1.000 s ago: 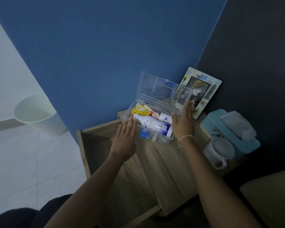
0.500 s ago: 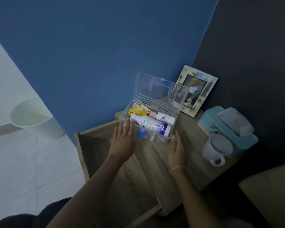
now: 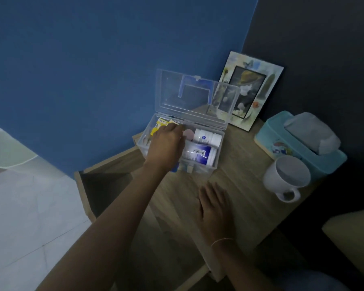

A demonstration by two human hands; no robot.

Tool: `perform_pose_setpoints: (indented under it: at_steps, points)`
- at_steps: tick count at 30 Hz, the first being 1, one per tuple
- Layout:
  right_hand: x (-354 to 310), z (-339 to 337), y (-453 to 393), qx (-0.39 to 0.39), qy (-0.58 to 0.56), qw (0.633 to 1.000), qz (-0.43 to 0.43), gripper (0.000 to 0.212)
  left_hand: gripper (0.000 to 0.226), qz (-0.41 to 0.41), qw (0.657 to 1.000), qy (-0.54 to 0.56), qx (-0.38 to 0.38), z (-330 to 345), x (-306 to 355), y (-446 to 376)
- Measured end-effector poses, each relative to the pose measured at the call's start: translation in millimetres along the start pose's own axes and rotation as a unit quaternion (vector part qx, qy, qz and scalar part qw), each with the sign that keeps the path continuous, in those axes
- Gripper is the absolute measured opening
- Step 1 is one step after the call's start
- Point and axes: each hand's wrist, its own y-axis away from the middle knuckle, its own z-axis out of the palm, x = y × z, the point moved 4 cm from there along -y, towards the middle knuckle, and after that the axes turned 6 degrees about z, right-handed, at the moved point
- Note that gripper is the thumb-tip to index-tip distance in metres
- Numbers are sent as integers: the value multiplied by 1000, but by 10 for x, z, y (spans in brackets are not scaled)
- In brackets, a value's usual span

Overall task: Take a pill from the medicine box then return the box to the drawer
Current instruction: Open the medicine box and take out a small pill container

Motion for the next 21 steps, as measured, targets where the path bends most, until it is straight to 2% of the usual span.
perform_pose_setpoints:
  at_steps: [3,9,18,21]
  points:
    - [4,2,3,25,10,1000,4,45,26,-14,998,26,-51,82,-35,-282]
    - [-6,-11,2,28,14,999,16,45,22,-62,989,23,-131,292,-121,-538]
    - [-14,-49,-1,28,1,999,31,42,26,-112,984,11,-135,434,-156,-686]
    - [-23,-61,-6,21,4,999,34,42,23,-117,989,58,-75,327,-119,-651]
